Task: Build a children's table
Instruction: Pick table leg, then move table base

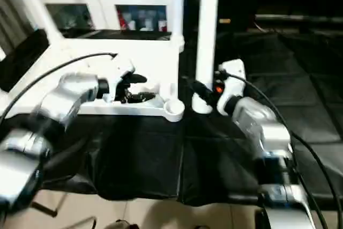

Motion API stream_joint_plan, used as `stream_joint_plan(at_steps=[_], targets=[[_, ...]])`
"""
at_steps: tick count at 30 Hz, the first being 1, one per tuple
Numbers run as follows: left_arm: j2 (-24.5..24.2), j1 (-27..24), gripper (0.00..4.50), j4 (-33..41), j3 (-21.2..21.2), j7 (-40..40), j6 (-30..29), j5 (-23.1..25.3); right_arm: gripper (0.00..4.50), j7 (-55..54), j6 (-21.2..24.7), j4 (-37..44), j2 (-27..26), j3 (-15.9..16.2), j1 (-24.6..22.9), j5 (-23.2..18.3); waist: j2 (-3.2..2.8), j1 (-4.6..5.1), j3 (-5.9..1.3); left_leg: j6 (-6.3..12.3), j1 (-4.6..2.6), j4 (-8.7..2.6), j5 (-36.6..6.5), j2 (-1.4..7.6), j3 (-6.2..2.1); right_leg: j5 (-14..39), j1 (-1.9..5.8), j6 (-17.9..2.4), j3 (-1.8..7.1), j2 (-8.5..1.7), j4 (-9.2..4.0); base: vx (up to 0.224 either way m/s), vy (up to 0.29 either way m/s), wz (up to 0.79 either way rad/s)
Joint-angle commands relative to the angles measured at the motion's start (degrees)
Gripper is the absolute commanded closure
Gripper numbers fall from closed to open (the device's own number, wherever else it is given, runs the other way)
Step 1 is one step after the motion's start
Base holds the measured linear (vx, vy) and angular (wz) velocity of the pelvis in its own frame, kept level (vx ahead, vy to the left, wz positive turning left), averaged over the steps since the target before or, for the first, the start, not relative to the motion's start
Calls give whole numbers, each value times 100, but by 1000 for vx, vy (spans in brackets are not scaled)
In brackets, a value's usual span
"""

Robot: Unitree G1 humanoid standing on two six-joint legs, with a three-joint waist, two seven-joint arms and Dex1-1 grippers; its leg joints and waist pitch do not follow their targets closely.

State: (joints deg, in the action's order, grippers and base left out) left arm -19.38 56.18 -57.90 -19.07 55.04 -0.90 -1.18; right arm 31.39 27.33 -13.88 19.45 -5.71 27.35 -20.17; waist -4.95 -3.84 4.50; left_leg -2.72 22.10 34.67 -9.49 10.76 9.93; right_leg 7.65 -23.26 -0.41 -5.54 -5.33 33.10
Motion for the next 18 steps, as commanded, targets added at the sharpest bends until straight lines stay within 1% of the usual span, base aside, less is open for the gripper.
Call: stream_joint_plan(at_steps=[1,2,3,4,5,6,7,9,10,11,12,13,14,16,17,18], targets=[[8,164,49,-314,-8,219,18,84,261,-37,126,335,57,-80,-23,-35,87,33,-389,297,-87,-391,-1399,74,-53,1957,343,-1005,192,-268,-423,0,0,0],[27,197,49,-405,5,294,25,92,261,-41,169,416,73,-89,-70,-51,91,69,-362,328,-72,-403,-1389,89,-66,1949,347,-1047,191,-267,-415,0,0,0],[39,205,69,-451,-3,327,35,108,261,-45,209,475,83,-93,-99,-64,82,75,-369,348,-81,-396,-1389,87,-61,1959,343,-1047,189,-264,-422,0,0,0],[81,246,80,-627,-16,418,124,171,261,-59,314,641,112,-106,-185,-105,112,99,-335,370,-76,-406,-1404,89,-58,1991,332,-1045,192,-259,-435,0,0,0],[114,271,85,-731,-36,450,162,221,261,-65,381,747,138,-104,-236,-123,96,107,-329,396,-93,-404,-1427,86,-55,2079,330,-1020,192,-259,-451,0,0,0],[152,305,88,-871,-67,485,242,295,261,-84,451,867,160,-107,-292,-146,166,140,-283,430,-80,-419,-1438,86,-52,2160,318,-970,195,-252,-471,0,0,0],[178,331,101,-971,-89,476,311,354,261,-100,495,938,173,-106,-319,-159,141,137,-287,421,-90,-419,-1440,89,-62,2192,325,-960,193,-258,-459,0,0,0],[246,389,129,-1167,-122,233,354,501,261,-117,626,1107,222,-102,-361,-199,193,195,-243,410,-97,-432,-1502,100,-66,2245,305,-954,192,-254,-482,0,0,0],[255,392,134,-1202,-146,155,354,547,261,-114,656,1130,232,-99,-357,-209,172,204,-236,416,-102,-435,-1520,106,-75,2246,311,-975,194,-264,-474,0,0,0],[262,392,135,-1231,-172,72,322,590,261,-101,683,1157,247,-94,-359,-217,201,215,-218,424,-104,-440,-1528,116,-75,2233,301,-987,198,-266,-476,0,0,0],[264,395,140,-1244,-178,55,316,603,261,-99,691,1166,250,-93,-360,-216,190,226,-207,424,-99,-438,-1527,115,-76,2207,307,-1014,200,-271,-472,0,0,0],[271,402,154,-1288,-199,-2,297,648,261,-92,717,1194,259,-89,-363,-213,206,232,-205,427,-99,-439,-1509,116,-75,2182,307,-1030,201,-272,-472,0,0,0],[277,433,169,-1390,-246,-97,259,757,261,-75,775,1242,273,-76,-350,-208,228,235,-215,440,-87,-434,-1403,123,-75,1995,320,-1103,214,-278,-442,0,0,0],[281,451,179,-1427,-245,-108,233,782,261,-70,794,1253,276,-69,-341,-206,217,224,-200,464,-96,-438,-1328,134,-72,1841,308,-1187,224,-285,-435,0,0,0],[288,479,193,-1475,-235,-130,228,823,261,-72,818,1272,282,-67,-335,-207,232,218,-206,470,-103,-431,-1289,132,-64,1751,309,-1252,229,-284,-425,0,0,0],[288,506,193,-1508,-222,-117,217,843,261,-73,830,1275,283,-62,-312,-204,232,212,-211,471,-105,-431,-1269,134,-64,1717,316,-1278,230,-290,-420,0,0,0]])
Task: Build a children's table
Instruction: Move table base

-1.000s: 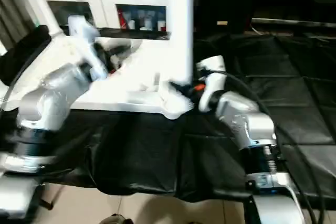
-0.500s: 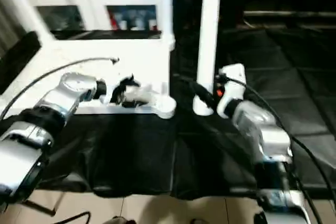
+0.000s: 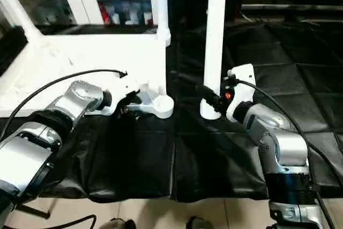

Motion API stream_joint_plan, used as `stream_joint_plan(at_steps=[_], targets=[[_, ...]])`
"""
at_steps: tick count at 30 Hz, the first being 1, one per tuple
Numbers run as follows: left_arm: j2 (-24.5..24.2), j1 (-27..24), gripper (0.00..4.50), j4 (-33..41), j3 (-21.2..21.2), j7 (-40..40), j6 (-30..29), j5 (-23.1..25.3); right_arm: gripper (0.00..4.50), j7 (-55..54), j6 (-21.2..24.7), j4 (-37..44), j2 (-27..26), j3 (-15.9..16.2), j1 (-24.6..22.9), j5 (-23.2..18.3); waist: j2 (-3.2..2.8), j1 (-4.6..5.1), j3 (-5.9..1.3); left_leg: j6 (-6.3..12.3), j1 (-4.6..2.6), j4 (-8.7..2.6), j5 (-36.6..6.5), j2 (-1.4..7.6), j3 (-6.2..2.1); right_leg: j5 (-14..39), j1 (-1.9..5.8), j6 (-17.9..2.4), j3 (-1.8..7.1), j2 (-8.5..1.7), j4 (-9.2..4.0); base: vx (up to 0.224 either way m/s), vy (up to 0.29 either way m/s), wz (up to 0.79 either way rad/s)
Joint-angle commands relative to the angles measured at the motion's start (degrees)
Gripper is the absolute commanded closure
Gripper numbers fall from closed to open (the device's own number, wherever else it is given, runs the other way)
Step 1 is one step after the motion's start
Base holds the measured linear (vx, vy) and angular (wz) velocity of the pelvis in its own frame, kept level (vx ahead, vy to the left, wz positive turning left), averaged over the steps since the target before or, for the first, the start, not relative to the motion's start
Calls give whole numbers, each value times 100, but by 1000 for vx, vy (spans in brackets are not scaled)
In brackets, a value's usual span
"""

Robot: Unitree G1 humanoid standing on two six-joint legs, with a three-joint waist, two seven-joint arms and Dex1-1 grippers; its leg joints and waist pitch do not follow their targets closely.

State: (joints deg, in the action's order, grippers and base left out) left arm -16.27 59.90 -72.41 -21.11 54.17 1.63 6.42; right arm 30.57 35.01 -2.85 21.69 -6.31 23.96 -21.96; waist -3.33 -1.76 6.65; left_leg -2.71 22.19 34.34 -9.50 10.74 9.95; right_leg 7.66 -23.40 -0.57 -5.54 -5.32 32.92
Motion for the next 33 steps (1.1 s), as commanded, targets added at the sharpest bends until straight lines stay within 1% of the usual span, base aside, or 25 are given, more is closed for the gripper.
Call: stream_joint_plan(at_steps=[1,2,3,6,7,8,9,10,12,13,15,17,18,19,20,21,24,26,27,28,29,30,31,32,33], targets=[[-24,156,207,-83,-8,-3,-53,98,261,4,70,174,56,1,48,-25,71,-1,-425,473,-118,-401,-1258,141,-65,1694,329,-1283,232,-296,-401,0,0,0],[-23,182,223,-133,5,25,-70,137,261,-8,92,183,48,3,75,-28,80,-11,-417,468,-115,-402,-1255,142,-64,1683,333,-1319,235,-302,-395,0,0,0],[-27,194,223,-160,-5,80,-68,171,261,-16,103,192,43,8,81,-27,65,-14,-420,464,-115,-402,-1254,145,-66,1681,337,-1327,235,-304,-390,0,0,0],[-36,221,229,-177,-27,440,-98,211,261,-33,89,172,36,35,114,-31,80,-18,-403,450,-113,-409,-1275,135,-57,1797,335,-1299,239,-315,-416,0,0,0],[-34,225,262,-174,-23,514,-106,209,261,-37,85,168,35,39,121,-35,81,-20,-402,441,-115,-410,-1292,135,-58,1829,336,-1296,238,-315,-416,0,0,0],[-28,227,268,-174,-16,575,-101,219,261,-43,84,172,24,43,119,-30,53,-35,-423,419,-123,-408,-1313,142,-65,1869,347,-1300,238,-326,-413,0,0,0],[-15,231,265,-158,-25,722,-86,236,261,-44,72,169,6,48,112,-17,67,-34,-416,406,-112,-412,-1325,146,-66,1843,343,-1308,239,-323,-412,0,0,0],[-15,231,270,-158,-25,723,-86,236,261,-44,71,169,6,48,112,-17,69,-40,-429,399,-119,-414,-1322,150,-70,1826,346,-1315,238,-324,-409,0,0,0],[-12,226,312,-120,-101,1064,-179,284,261,-27,30,124,-35,86,119,7,75,-53,-430,394,-115,-418,-1316,153,-68,1774,345,-1351,242,-333,-403,0,0,0],[-14,225,312,-111,-127,1142,-220,309,261,-18,20,107,-51,101,126,13,71,-58,-426,395,-113,-423,-1317,158,-70,1770,341,-1361,245,-336,-403,0,0,0],[-19,222,315,-81,-179,992,-314,433,261,0,-36,34,-102,147,164,38,69,-76,-429,375,-114,-430,-1339,168,-74,1742,341,-1397,248,-342,-388,0,0,0],[-16,224,353,-79,-172,919,-334,464,261,-2,-55,9,-112,156,175,49,64,-79,-425,359,-119,-431,-1367,165,-71,1763,337,-1393,249,-342,-392,0,0,0],[-2,222,360,-56,-117,903,-427,431,261,1,-97,-46,-134,174,198,66,87,-92,-435,354,-115,-436,-1376,167,-75,1795,348,-1383,248,-346,-398,0,0,0],[20,212,364,-13,-58,925,-590,370,261,0,-137,-95,-164,192,218,79,68,-108,-437,323,-120,-435,-1385,173,-73,1825,341,-1397,250,-362,-388,0,0,0],[37,179,372,67,-12,1003,-746,311,261,1,-173,-134,-197,210,232,88,72,-115,-432,318,-119,-437,-1392,170,-71,1861,334,-1388,252,-360,-400,0,0,0],[50,105,383,205,19,1121,-916,252,261,-2,-218,-177,-244,238,249,103,69,-127,-449,311,-121,-436,-1372,173,-75,1844,345,-1400,254,-371,-391,0,0,0],[52,23,393,339,30,1169,-1025,237,261,-4,-240,-192,-271,256,255,116,60,-133,-454,324,-102,-437,-1292,181,-75,1641,346,-1483,259,-369,-372,0,0,0],[51,-172,405,667,68,1209,-1312,182,261,-11,-276,-213,-317,288,266,135,78,-147,-479,377,-84,-430,-1144,185,-68,1352,373,-1586,267,-377,-328,0,0,0],[36,-433,413,1102,99,1185,-1620,102,261,-19,-282,-195,-356,299,259,119,75,-148,-480,396,-84,-424,-1134,173,-61,1367,368,-1574,264,-370,-336,0,0,0],[36,-433,419,1102,99,1185,-1620,102,261,-19,-282,-195,-356,299,259,119,82,-154,-493,392,-94,-429,-1111,190,-63,1345,384,-1596,268,-386,-318,0,0,0],[4,-957,425,1930,159,1006,-2124,7,261,-45,-279,-152,-428,301,221,74,90,-156,-506,413,-100,-427,-1057,205,-57,1344,382,-1612,274,-388,-304,0,0,0],[-12,-1159,428,2238,178,940,-2263,-26,261,-55,-278,-134,-455,305,204,61,100,-139,-482,454,-58,-449,-1025,227,-72,1391,393,-1622,269,-402,-297,0,0,0],[-30,-1390,428,2601,204,862,-2417,-47,261,-66,-286,-122,-484,312,183,47,100,-139,-482,454,-58,-449,-1025,227,-72,1391,393,-1622,269,-402,-297,0,0,0],[-12,-1609,435,2921,281,719,-2522,-99,261,-68,-307,-125,-507,334,161,51,77,-135,-499,453,-96,-434,-1047,215,-54,1568,361,-1552,268,-386,-328,0,0,0],[-12,-1609,435,2921,281,719,-2522,-99,261,-68,-307,-125,-507,334,161,51,91,-132,-516,448,-95,-429,-988,218,-50,1544,360,-1535,277,-373,-310,0,0,0]])
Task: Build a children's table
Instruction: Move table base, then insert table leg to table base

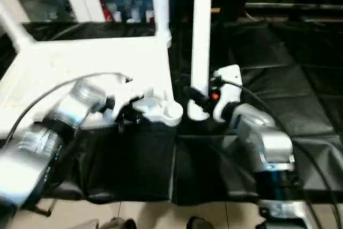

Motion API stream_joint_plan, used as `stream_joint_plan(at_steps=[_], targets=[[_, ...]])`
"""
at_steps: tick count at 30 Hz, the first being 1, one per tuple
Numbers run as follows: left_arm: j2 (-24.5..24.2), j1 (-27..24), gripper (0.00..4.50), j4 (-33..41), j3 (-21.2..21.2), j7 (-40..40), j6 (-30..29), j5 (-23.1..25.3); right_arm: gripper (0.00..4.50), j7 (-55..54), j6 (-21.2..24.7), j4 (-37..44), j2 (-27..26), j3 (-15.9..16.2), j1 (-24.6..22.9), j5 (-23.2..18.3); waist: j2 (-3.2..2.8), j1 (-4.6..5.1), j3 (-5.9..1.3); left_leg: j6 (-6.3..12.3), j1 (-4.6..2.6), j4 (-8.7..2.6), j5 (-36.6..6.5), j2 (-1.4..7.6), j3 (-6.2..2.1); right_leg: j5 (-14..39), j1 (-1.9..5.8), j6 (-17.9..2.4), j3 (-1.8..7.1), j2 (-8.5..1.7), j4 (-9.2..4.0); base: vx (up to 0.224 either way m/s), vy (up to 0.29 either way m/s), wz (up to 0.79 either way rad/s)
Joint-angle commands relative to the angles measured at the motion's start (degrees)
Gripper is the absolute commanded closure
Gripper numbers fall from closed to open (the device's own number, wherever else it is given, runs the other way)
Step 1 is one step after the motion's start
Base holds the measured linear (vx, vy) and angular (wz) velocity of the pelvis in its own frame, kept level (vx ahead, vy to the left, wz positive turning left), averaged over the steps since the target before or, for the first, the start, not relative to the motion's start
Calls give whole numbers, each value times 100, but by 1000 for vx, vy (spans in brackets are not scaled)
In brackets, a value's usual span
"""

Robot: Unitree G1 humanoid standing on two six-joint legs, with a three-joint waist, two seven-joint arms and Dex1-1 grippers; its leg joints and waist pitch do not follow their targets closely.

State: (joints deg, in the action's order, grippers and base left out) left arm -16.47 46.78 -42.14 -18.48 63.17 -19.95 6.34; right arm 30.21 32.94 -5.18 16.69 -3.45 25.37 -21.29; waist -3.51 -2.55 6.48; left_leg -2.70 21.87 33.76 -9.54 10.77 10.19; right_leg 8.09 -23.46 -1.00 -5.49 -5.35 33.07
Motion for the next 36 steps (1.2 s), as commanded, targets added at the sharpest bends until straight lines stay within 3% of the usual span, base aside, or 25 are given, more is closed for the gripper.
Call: stream_joint_plan(at_steps=[1,3,4,5,7,8,10,12,14,15,16,17,19,22,23,24,25,29,36], targets=[[-5,-578,437,313,65,-286,-413,-97,261,-34,-134,87,-39,68,4,-5,96,-55,-486,446,-70,-378,-1002,207,-69,1580,344,-1450,271,-354,-353,0,0,0],[-36,-1064,444,1104,130,-518,-724,-44,261,-42,-186,54,-89,87,-12,11,98,-25,-491,409,-53,-397,-1080,214,-77,1716,354,-1347,265,-350,-353,0,0,0],[-38,-1090,448,1152,133,-528,-756,-40,261,-43,-188,52,-91,86,-11,11,90,-12,-481,391,-59,-396,-1138,212,-72,1858,336,-1292,272,-353,-367,0,0,0],[-9,-1443,449,1847,195,-670,-1258,-33,261,-61,-206,32,-127,73,0,6,85,-4,-475,374,-76,-400,-1202,207,-63,1982,318,-1249,273,-340,-384,0,0,0],[46,-1674,450,2321,236,-752,-1547,-69,261,-73,-216,16,-150,63,12,7,158,30,-470,345,-65,-407,-1251,199,-63,2365,320,-1084,274,-348,-419,0,0,0],[57,-1799,450,2570,228,-819,-1655,-69,261,-75,-222,7,-169,61,14,20,136,23,-468,338,-76,-405,-1269,194,-65,2464,309,-1040,278,-348,-422,0,0,0],[78,-1947,450,2795,221,-957,-1575,-49,261,-61,-242,-24,-201,83,9,47,112,32,-465,320,-94,-409,-1338,181,-58,2677,281,-923,279,-332,-457,0,0,0],[100,-2017,450,2888,237,-1066,-1265,-62,261,-49,-264,-57,-215,109,12,65,161,35,-457,322,-78,-418,-1377,158,-63,2910,269,-753,270,-323,-494,0,0,0],[102,-2029,450,2903,236,-1086,-1078,-69,261,-45,-270,-68,-219,114,15,67,138,30,-466,302,-98,-418,-1421,151,-67,3024,248,-648,270,-318,-513,0,0,0],[98,-2097,417,3128,250,-1197,-998,-61,261,-48,-296,-86,-225,132,28,68,138,32,-473,288,-88,-423,-1420,154,-71,2986,254,-624,269,-316,-502,0,0,0],[98,-2097,398,3128,250,-1197,-998,-61,261,-48,-296,-86,-225,132,28,68,136,30,-481,283,-79,-429,-1401,166,-81,2920,263,-627,272,-321,-487,0,0,0],[105,-2121,386,3264,296,-1200,-1089,-117,261,-51,-302,-85,-231,138,36,69,81,24,-501,281,-93,-425,-1381,170,-79,2811,253,-656,276,-314,-471,0,0,0],[88,-2144,383,3407,316,-1174,-1147,-164,261,-48,-312,-85,-234,144,41,71,90,18,-523,297,-86,-416,-1279,177,-69,2527,255,-749,282,-306,-448,0,0,0],[-36,-2044,356,3440,418,-1192,-935,-208,261,7,-357,-82,-225,140,9,70,82,-25,-582,392,-51,-378,-901,181,-56,1747,261,-965,291,-289,-361,0,0,0],[-72,-2024,356,3419,419,-1169,-877,-207,261,13,-363,-83,-228,144,4,73,43,-40,-594,435,-34,-366,-799,177,-56,1451,269,-1059,283,-278,-337,0,0,0],[-158,-1990,354,3370,420,-1091,-788,-218,261,19,-372,-83,-236,150,-2,80,64,-56,-590,460,-26,-365,-844,167,-55,1448,286,-1082,277,-288,-331,0,0,0],[-169,-1986,354,3365,421,-1079,-783,-221,261,19,-372,-82,-237,151,-3,80,29,-71,-598,452,-37,-364,-860,170,-59,1465,287,-1091,275,-294,-327,0,0,0],[-402,-1965,354,3318,378,-692,-686,-346,261,53,-334,9,-221,157,-24,39,36,-71,-574,319,-65,-385,-1106,176,-55,1798,275,-1022,277,-296,-362,0,0,0],[-600,-1932,354,3176,362,-503,-569,-525,261,158,-357,-12,-187,187,-10,29,58,-99,-583,304,-64,-377,-1034,174,-50,1654,276,-1054,287,-292,-327,0,0,0]])
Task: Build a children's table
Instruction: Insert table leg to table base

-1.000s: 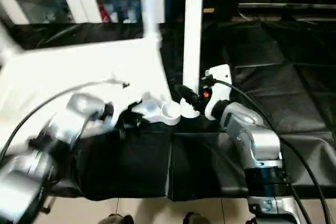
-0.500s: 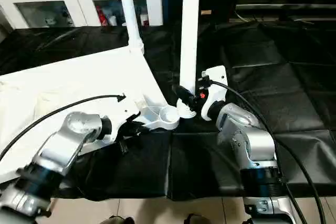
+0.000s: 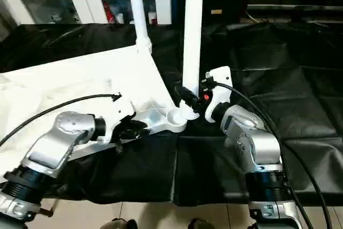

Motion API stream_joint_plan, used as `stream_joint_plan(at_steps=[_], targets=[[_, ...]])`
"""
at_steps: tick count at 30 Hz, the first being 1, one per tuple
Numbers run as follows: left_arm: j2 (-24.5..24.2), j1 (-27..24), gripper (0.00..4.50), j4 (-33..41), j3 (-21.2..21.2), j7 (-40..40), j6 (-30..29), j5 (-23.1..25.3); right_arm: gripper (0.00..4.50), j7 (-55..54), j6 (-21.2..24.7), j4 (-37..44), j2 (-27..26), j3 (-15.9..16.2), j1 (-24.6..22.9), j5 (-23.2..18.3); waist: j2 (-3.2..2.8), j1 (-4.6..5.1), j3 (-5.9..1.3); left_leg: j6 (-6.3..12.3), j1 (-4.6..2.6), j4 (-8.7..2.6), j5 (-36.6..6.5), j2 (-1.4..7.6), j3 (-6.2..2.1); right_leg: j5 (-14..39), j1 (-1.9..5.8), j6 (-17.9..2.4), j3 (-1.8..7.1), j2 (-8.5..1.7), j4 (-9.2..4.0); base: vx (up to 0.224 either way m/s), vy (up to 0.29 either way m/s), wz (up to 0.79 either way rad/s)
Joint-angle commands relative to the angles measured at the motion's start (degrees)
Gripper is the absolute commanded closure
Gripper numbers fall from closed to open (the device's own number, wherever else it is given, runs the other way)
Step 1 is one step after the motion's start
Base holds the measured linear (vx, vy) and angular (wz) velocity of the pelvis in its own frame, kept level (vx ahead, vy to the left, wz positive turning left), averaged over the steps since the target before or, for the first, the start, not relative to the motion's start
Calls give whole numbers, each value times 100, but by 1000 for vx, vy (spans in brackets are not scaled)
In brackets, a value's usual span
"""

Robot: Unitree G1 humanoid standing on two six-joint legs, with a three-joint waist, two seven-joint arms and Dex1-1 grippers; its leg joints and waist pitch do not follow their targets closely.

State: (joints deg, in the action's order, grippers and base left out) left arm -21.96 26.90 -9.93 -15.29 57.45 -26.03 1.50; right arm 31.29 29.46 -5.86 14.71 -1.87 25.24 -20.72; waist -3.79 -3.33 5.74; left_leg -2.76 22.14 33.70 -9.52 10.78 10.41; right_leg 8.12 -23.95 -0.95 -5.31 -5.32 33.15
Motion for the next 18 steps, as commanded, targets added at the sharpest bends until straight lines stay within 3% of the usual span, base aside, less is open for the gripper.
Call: stream_joint_plan(at_steps=[1,4,13,18], targets=[[-57,64,354,-70,48,79,54,-52,261,53,-12,49,8,31,9,-25,82,-27,-515,306,-93,-369,-1007,177,-73,1636,330,-1067,271,-302,-330,0,0,0],[-34,83,354,-199,77,89,127,-89,261,74,-23,35,-12,57,28,-19,101,-32,-521,308,-88,-363,-971,176,-69,1613,337,-1074,271,-304,-328,0,0,0],[27,165,437,-530,-27,109,386,-160,261,206,-50,-4,-9,218,59,46,101,-35,-531,334,-84,-351,-932,170,-67,1573,344,-1081,269,-304,-319,0,0,0],[62,216,450,-661,-5,198,466,-253,261,339,-11,-17,32,330,91,80,95,-41,-555,328,-88,-343,-869,181,-74,1430,354,-1126,269,-304,-292,0,0,0]])
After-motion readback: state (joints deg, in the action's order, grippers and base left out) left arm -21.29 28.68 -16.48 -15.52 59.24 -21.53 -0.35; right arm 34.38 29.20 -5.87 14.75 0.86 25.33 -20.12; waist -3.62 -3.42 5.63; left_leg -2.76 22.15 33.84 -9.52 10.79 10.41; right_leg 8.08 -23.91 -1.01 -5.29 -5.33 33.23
